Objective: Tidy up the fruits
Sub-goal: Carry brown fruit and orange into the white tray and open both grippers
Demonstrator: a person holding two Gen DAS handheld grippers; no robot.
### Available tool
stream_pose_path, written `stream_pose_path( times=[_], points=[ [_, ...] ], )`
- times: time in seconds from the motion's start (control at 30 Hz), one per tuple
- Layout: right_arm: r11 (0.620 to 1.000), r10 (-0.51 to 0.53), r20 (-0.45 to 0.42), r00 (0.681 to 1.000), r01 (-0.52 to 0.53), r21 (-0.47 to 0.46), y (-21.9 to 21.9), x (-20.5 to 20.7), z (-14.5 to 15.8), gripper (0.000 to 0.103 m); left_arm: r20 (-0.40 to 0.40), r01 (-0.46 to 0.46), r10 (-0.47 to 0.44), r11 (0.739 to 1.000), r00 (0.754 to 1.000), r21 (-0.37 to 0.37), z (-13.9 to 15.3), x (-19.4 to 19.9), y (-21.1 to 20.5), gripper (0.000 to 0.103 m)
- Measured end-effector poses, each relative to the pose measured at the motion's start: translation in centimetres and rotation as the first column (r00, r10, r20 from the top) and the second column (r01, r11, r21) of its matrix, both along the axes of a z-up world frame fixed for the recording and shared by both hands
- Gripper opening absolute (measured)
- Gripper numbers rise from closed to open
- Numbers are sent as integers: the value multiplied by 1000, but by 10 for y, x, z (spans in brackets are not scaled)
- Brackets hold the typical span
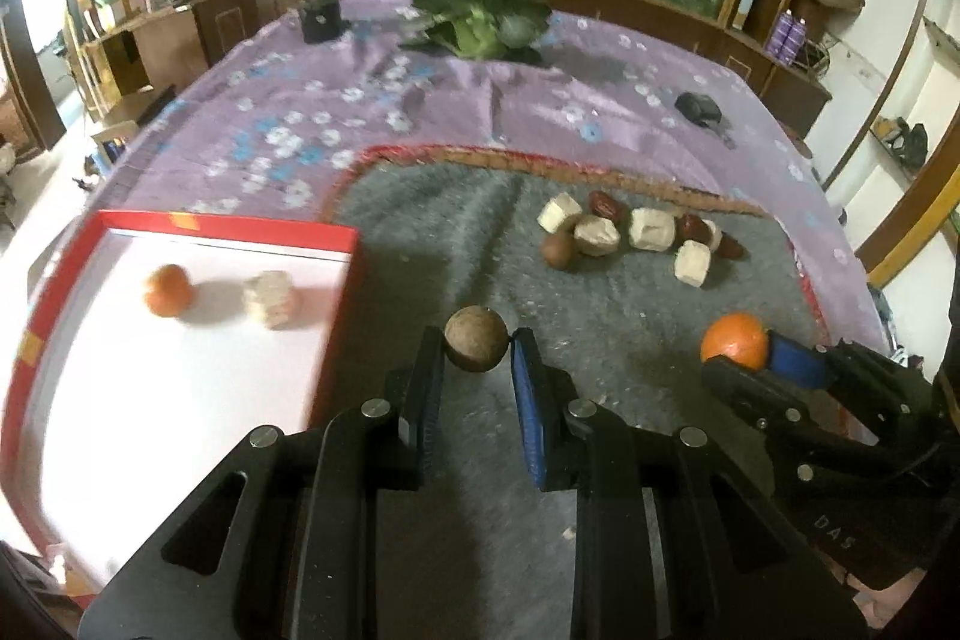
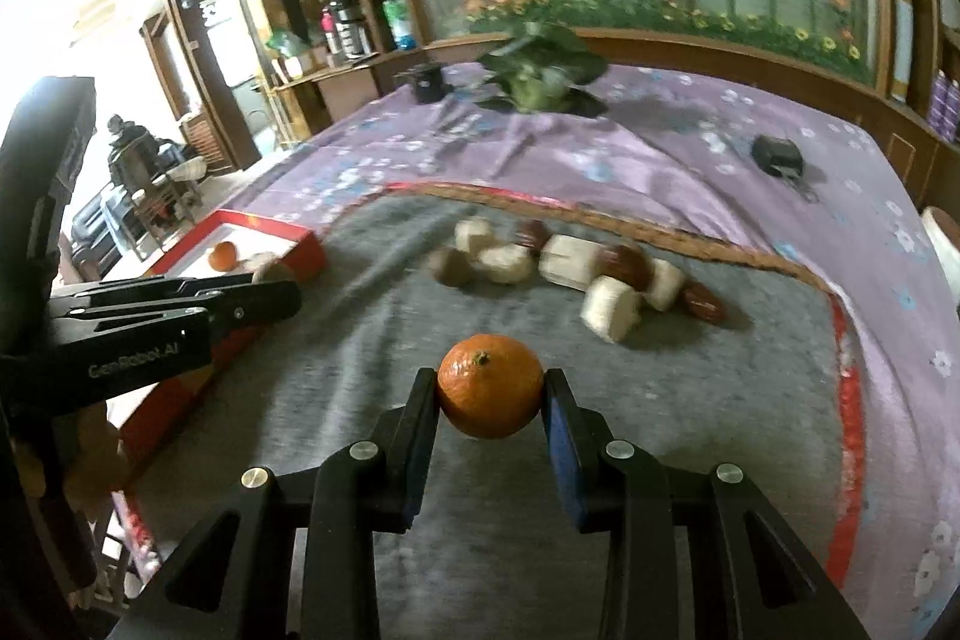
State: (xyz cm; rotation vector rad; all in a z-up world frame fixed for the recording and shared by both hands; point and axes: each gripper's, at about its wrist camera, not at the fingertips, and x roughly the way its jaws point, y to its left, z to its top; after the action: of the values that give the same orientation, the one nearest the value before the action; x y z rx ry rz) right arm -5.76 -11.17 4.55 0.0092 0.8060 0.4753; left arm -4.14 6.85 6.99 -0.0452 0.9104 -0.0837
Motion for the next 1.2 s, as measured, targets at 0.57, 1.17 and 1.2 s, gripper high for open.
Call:
stream_pose_path(
  times=[0.57,1.17,1.2],
  points=[
    [973,231,6,973,-231,19,122,-2,18,34,15,-165,165,986,986,30,5,-21,96,22],
    [922,377,-56,925,-380,-69,220,30,-4,34,-52,-234,234,972,971,6,-23,2,154,22],
    [922,378,-61,924,-382,-72,221,32,-6,34,-53,-236,237,972,970,11,-24,4,154,22]
  ],
)
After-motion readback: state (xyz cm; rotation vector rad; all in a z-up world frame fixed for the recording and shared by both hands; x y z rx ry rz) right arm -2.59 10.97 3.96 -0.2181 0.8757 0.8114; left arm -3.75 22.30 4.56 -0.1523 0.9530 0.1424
